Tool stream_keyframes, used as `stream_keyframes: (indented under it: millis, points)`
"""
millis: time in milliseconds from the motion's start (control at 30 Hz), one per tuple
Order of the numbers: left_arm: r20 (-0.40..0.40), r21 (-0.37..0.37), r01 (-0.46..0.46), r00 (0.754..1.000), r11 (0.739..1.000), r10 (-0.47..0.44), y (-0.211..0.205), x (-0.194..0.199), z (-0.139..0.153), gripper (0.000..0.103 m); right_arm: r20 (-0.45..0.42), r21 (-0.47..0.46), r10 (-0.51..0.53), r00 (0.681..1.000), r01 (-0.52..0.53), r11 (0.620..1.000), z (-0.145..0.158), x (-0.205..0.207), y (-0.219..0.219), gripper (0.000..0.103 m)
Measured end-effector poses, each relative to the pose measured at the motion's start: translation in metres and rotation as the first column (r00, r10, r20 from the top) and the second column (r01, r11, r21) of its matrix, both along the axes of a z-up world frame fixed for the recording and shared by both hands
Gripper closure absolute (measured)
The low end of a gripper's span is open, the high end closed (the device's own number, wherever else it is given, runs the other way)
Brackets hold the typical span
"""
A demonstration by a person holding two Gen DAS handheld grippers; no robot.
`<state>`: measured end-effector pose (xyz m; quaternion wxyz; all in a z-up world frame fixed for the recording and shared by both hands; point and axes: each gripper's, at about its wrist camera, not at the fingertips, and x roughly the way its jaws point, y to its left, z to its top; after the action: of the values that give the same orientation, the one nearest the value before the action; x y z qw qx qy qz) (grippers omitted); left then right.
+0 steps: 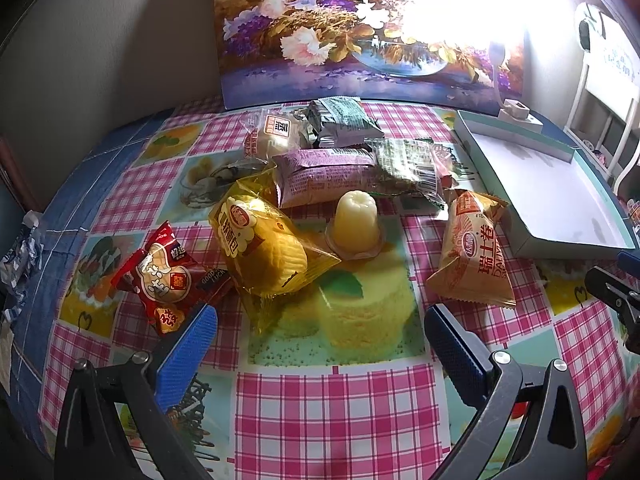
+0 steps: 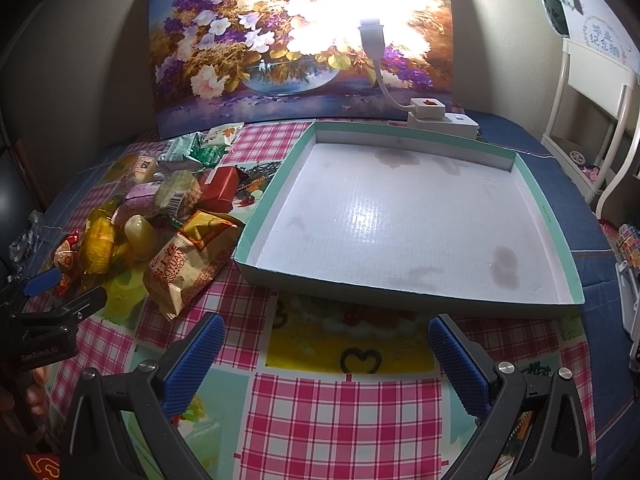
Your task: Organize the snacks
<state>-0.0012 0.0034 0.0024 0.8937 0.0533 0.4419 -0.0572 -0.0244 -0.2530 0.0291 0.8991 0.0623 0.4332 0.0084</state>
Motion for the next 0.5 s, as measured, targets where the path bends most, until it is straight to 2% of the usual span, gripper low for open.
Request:
stream_keyframes:
  millis: [500]
  points:
    - [-0.025,-0.055,-0.038,0.999,0.998,0.036,0.017,0.004,-0.002,0.000,-0.036,-0.020,0.033,0.999,-0.034,0.999,-0.002,0.005,0.008,0.000]
